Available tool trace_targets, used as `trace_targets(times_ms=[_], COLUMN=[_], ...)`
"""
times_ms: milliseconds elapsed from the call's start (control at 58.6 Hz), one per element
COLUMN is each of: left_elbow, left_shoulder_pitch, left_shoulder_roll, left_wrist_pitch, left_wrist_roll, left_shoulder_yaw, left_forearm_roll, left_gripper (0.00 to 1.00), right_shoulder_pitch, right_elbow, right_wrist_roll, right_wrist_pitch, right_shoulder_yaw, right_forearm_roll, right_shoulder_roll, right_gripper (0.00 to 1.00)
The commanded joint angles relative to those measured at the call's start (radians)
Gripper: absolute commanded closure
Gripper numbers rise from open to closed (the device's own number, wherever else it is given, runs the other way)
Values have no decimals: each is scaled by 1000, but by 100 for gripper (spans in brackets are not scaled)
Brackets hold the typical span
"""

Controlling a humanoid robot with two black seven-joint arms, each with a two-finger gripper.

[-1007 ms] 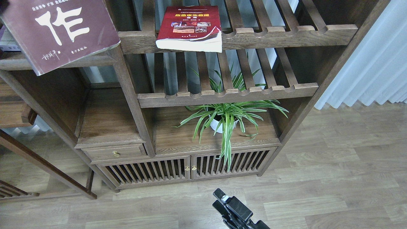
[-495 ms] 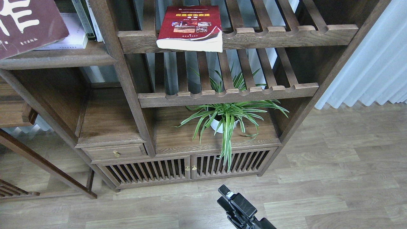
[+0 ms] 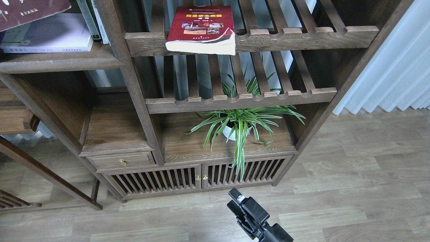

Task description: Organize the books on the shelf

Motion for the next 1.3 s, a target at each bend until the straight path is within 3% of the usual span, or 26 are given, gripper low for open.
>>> trace_targets(times_ms=[0, 154, 478, 666, 768, 785, 837, 854, 888, 922, 1007, 1281], left_elbow=[86, 158, 416, 500, 505, 503, 503, 503, 494, 491, 482, 414], left_shoulder_pitch=[-126, -202, -330, -334, -322, -313, -307, -304, -299, -288, -255, -193], left_shoulder_roll=[-61, -89, -336, -423, -426, -434, -445, -452, -461, -468, -469, -463], left_wrist_pitch=[0, 0, 0, 0, 0, 0, 0, 0, 0, 0, 0, 0], left_wrist_roll=[-1, 0, -6, -62, -118, -153, -184, -197, -211, -219, -219, -222], left_shoulder_yaw=[43, 66, 98, 77, 77, 77, 78, 84, 87, 86, 78, 74], left_forearm_roll=[96, 176, 280, 280, 280, 269, 266, 265, 262, 262, 260, 204], left_gripper=[97, 96, 95, 93, 79, 64, 48, 36, 21, 12, 2, 1], right_shoulder_pitch=[0, 12, 40, 40, 40, 40, 40, 40, 40, 40, 40, 52], right_elbow=[0, 0, 3, 5, 10, 10, 10, 10, 10, 11, 11, 30], right_wrist_roll=[1, 3, 3, 3, 3, 3, 3, 3, 3, 3, 3, 3], right_wrist_pitch=[0, 0, 0, 0, 0, 0, 0, 0, 0, 0, 0, 0], right_shoulder_yaw=[1, 23, 49, 50, 50, 50, 52, 52, 52, 52, 61, 110], right_forearm_roll=[0, 1, 3, 4, 4, 6, 6, 6, 6, 6, 6, 6], right_shoulder_roll=[0, 6, 28, 28, 28, 28, 28, 28, 28, 28, 28, 39], right_gripper=[17, 17, 17, 17, 17, 17, 17, 17, 17, 17, 17, 19])
